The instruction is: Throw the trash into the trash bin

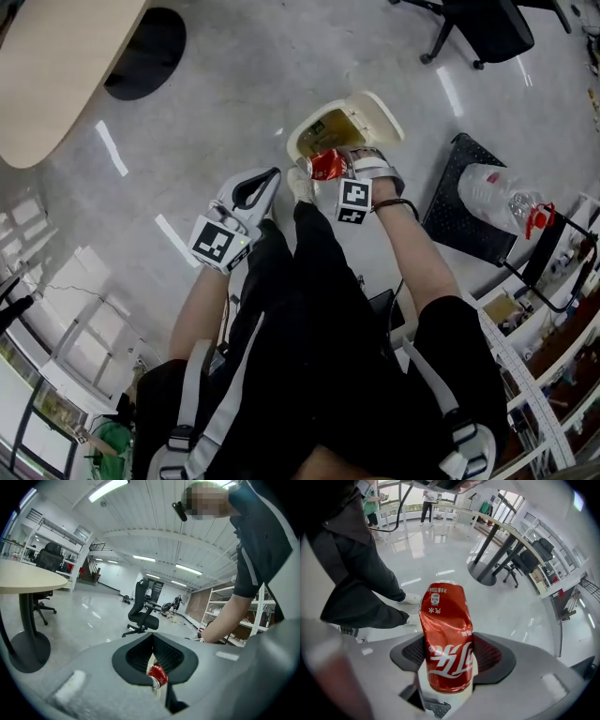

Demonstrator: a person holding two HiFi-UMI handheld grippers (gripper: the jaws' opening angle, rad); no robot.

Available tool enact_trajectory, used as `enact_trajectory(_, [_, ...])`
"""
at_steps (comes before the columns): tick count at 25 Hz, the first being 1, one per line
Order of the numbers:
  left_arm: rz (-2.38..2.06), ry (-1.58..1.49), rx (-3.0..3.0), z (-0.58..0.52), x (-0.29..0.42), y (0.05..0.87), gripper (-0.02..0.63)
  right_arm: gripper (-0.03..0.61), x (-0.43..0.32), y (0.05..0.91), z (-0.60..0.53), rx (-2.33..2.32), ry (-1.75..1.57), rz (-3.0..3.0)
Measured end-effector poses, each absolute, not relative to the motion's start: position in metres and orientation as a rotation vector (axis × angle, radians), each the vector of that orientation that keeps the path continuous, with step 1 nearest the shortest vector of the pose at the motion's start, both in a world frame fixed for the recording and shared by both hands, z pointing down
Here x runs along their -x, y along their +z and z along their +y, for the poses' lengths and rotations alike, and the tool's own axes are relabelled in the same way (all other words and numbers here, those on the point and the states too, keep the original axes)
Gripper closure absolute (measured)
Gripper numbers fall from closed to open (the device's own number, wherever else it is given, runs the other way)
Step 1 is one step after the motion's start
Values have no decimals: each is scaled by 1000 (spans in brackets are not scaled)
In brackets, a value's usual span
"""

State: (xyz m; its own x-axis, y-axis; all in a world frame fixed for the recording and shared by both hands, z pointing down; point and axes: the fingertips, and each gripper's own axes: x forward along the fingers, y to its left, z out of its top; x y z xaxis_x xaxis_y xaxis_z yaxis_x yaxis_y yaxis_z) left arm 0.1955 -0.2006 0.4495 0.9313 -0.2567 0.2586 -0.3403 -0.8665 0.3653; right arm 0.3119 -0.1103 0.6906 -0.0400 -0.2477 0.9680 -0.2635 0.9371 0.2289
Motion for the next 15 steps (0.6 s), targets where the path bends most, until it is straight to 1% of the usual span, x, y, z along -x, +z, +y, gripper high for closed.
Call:
enact_trajectory(7, [-532,334,-2605,-210,-185,464,614,284,-316,723,-123,-328,70,-1628])
enact_trajectory(12, [-515,339,-2575,-206,-186,470,612,282,-324,739,-129,-327,73,-1604])
enact_trajectory(13, [-506,334,-2568,-204,-186,470,614,274,-324,741,-130,-334,79,-1606])
enact_trajectory(14, [-496,329,-2562,-202,-187,471,614,248,-325,742,-130,-341,84,-1607])
enact_trajectory(15, [-487,328,-2558,-201,-188,472,613,247,-326,742,-130,-348,86,-1606])
